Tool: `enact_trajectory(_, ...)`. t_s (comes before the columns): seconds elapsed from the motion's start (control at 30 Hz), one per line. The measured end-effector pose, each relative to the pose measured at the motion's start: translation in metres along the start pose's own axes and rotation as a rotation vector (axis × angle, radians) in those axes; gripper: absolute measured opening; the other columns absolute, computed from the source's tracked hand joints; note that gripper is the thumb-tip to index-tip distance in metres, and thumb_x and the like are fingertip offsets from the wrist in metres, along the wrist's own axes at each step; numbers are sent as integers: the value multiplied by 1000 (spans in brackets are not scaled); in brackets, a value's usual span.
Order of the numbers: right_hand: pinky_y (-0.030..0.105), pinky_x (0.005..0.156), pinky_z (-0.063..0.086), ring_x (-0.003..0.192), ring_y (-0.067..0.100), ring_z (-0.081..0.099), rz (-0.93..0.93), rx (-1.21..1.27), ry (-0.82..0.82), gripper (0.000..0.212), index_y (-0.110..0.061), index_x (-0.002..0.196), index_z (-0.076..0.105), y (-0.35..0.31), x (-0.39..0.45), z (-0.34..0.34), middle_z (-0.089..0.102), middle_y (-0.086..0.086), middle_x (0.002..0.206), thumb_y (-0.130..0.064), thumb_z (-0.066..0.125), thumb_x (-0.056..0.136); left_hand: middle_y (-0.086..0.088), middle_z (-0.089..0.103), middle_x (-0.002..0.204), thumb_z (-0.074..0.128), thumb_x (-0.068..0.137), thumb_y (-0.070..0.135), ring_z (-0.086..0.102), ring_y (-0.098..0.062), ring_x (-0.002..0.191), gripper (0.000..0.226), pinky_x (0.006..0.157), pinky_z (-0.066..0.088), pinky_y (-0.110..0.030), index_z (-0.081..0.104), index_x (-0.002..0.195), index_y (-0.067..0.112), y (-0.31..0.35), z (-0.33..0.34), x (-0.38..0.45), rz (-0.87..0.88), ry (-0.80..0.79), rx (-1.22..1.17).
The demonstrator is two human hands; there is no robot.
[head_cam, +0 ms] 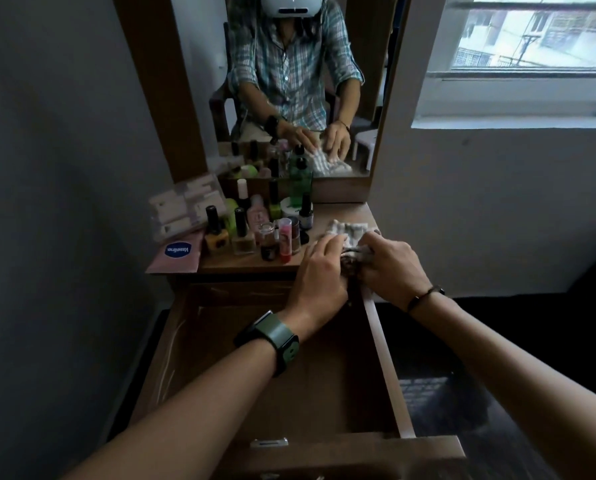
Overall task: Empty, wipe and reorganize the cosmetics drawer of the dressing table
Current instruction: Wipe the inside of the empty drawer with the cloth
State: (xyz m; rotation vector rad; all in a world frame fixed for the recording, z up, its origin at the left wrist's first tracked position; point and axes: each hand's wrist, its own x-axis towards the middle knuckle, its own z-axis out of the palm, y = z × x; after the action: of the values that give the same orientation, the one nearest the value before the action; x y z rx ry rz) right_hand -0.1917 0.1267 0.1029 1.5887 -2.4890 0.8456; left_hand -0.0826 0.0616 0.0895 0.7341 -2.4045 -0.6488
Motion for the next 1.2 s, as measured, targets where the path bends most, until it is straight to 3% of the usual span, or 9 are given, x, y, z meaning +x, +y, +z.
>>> enact_trajectory(0.1, 26, 58, 43, 65, 15, 55, 58, 348, 1, 11, -7, 85, 60, -10, -34, -17, 60, 3, 69, -14, 65, 77, -12, 58, 128, 58, 81, 4, 52, -24, 121, 44, 104, 37, -26, 54, 125, 7, 8, -21, -24, 20, 24, -119)
enact_trajectory(0.2, 24, 57, 44, 65, 4, 53, 19, 551, -82, 28, -16, 86, 56, -25, -72, -27, 58, -7, 70, -38, 62, 69, -5, 72, 95, 60, 75, 14, 65, -12, 88, 25, 77, 47, -19, 68, 99, 12, 13, -43, -62, -27, 102, -256)
enact_trajectory(0.33, 4, 73, 36, 98, 4, 48, -130, 346, -239, 67, -34, 116, 40, -52, -111, -14, 46, -28, 102, -38, 79, 61, -1, 74, 81, 64, 73, 23, 69, -13, 79, 16, 74, 57, -37, 69, 87, 17, 4, -58, -112, -343, 101, -473)
enact_trajectory(0.4, 5, 68, 37, 91, 6, 53, -206, 276, -183, 61, -31, 115, 41, -59, -121, -3, 47, -26, 95, -39, 75, 65, -4, 74, 86, 67, 75, 25, 70, -21, 87, 18, 77, 56, -48, 68, 92, 17, 0, -63, -129, -415, 0, -566)
enact_trajectory(0.47, 20, 59, 43, 77, 10, 56, -179, 259, -168, 50, -30, 109, 38, -63, -124, 7, 51, -17, 89, -45, 62, 68, 0, 72, 92, 67, 81, 22, 68, -16, 90, 18, 81, 56, -40, 67, 99, 19, -9, -69, -139, -444, -96, -480)
enact_trajectory(0.57, 30, 61, 39, 76, 22, 55, 24, 233, -63, 33, -17, 109, 41, -53, -108, 32, 49, -9, 83, -25, 57, 82, 6, 63, 108, 60, 87, 20, 61, -9, 100, 32, 87, 52, -26, 58, 119, 24, -33, -85, -147, -531, -98, -166)
enact_trajectory(0.77, 34, 69, 34, 99, 42, 56, 439, 65, -59, 24, 1, 102, 44, -31, -48, 80, 60, 28, 107, -6, 55, 81, -5, 45, 141, 54, 91, 21, 45, -21, 128, 46, 101, 39, -32, 43, 136, 16, -78, -110, -141, -658, -93, 170)
enact_trajectory(1.07, 41, 93, 43, 114, 41, 52, 1322, 608, 438, 50, -5, 130, 32, -80, -30, 115, 42, 23, 134, -4, 57, 86, -16, 55, 127, 53, 91, 17, 54, -33, 115, 48, 88, 45, -37, 35, 136, 10, -131, -97, -106, -772, -233, 241)
enact_trajectory(1.2, 40, 99, 41, 115, 41, 50, 1372, 745, 548, 54, -4, 130, 32, -80, -7, 129, 37, 24, 135, 0, 58, 83, -17, 52, 130, 49, 90, 6, 53, -33, 116, 63, 89, 45, -37, 19, 145, 13, -139, -93, -108, -725, -213, 282)
